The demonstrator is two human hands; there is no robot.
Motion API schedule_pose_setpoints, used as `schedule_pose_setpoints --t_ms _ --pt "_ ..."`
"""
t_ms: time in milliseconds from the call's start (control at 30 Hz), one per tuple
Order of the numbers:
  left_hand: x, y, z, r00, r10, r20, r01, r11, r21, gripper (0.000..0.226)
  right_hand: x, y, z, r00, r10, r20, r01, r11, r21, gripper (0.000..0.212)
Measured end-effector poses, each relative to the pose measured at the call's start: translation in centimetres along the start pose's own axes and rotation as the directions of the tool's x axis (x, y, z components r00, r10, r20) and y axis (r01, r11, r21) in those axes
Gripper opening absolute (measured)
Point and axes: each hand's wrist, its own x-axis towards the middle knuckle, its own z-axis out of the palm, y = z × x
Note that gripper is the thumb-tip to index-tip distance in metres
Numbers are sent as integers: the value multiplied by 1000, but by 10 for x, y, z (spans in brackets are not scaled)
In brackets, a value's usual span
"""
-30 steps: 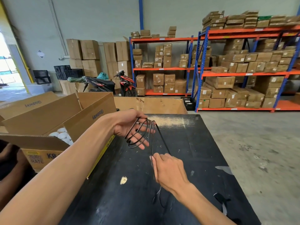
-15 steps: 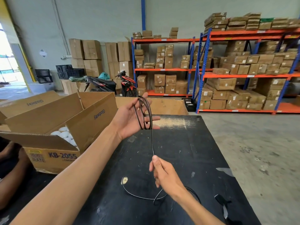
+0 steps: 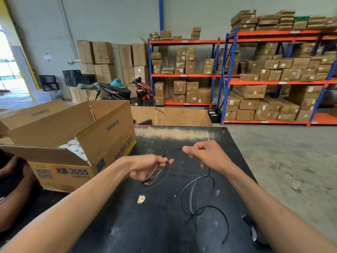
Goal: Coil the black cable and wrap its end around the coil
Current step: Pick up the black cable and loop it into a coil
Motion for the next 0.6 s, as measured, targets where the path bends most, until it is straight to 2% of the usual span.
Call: schedule_pose_setpoints --t_ms 33,100,167,267,333,400,467,533,600 --pt "1 2 -7 995 86 -47 -91 988 -125 37 -6 -5 5 1000 -21 23 21 999 29 42" --pt "1 12 -18 959 262 -106 -282 901 -330 36 -17 -2 21 996 -42 74 33 992 120 41" --pt "-3 26 -21 912 385 -139 -405 800 -443 39 -24 13 43 989 -28 143 -10 966 258 40" --pt "-12 45 -12 855 504 -122 -472 660 -584 44 -34 40 72 970 0 245 -91 927 363 37" --pt "-19 52 -5 821 571 -30 -461 630 -625 46 -41 51 82 959 33 282 -132 930 342 39" --pt "-24 53 -1 802 583 134 -405 695 -595 47 -42 56 83 965 88 247 -155 951 268 47" --pt "-27 49 3 789 518 329 -315 802 -507 48 -32 58 74 983 130 130 -147 980 136 51" --pt "-28 40 6 780 379 497 -204 906 -371 49 -17 56 58 989 146 31 -147 988 38 51" --pt "-23 29 5 787 173 592 -78 980 -184 49 -4 50 39 992 126 23 -125 992 -25 48"
